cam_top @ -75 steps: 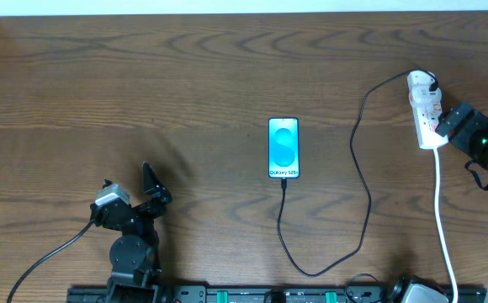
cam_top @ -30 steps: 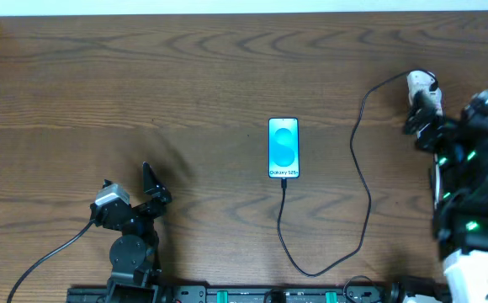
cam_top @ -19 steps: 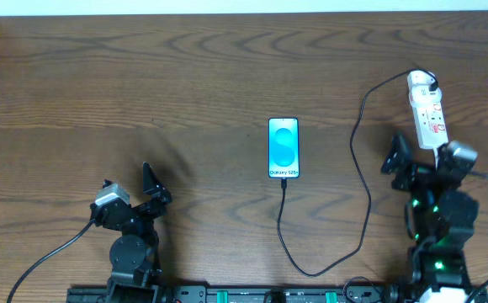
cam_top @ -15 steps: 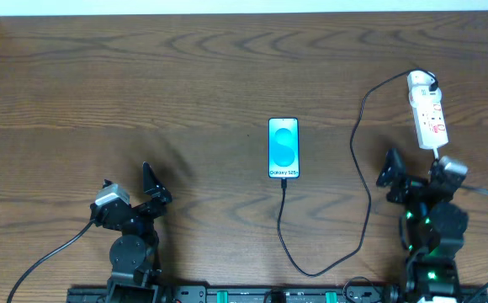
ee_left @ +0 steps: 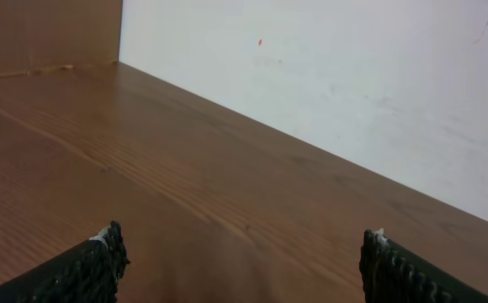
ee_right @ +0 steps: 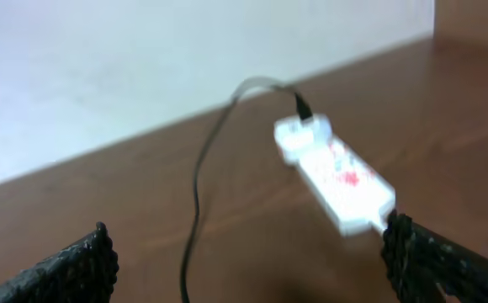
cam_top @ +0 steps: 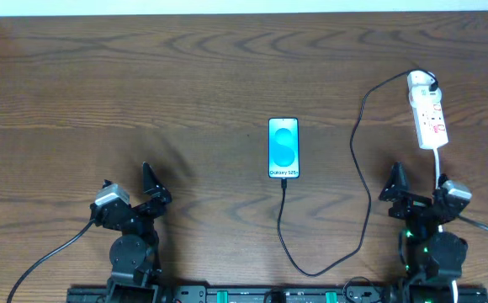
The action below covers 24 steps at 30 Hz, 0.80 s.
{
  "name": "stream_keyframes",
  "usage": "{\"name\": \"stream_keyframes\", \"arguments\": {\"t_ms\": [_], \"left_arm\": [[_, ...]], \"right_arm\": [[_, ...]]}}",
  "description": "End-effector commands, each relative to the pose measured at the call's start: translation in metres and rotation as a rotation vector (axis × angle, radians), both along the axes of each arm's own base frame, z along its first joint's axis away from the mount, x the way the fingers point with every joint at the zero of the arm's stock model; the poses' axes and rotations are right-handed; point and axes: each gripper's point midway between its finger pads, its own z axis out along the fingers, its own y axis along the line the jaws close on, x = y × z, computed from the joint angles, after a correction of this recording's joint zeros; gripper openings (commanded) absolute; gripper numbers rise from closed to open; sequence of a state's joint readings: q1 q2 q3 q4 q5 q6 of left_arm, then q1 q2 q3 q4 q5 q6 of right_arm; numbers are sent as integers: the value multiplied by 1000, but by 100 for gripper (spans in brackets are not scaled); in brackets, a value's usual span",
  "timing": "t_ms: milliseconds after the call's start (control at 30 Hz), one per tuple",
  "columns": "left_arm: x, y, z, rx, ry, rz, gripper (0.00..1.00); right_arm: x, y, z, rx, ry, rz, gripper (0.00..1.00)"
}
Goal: Plug charger to phone and switch on socket
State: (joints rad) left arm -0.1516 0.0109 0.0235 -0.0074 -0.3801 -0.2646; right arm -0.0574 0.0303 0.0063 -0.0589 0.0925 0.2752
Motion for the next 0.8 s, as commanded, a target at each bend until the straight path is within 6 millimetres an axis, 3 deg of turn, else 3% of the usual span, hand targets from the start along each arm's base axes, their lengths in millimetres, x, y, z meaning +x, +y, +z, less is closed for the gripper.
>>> {"name": "stream_keyframes", "arguments": {"t_ms": [0, 767], "left_arm": [[-1, 3, -16, 14, 50, 18, 90], [-1, 3, -16, 14, 50, 18, 90]], "right_arm": [[-1, -1, 4, -42, -11, -6, 99], [-1, 1, 4, -120, -2, 4, 99]]}}
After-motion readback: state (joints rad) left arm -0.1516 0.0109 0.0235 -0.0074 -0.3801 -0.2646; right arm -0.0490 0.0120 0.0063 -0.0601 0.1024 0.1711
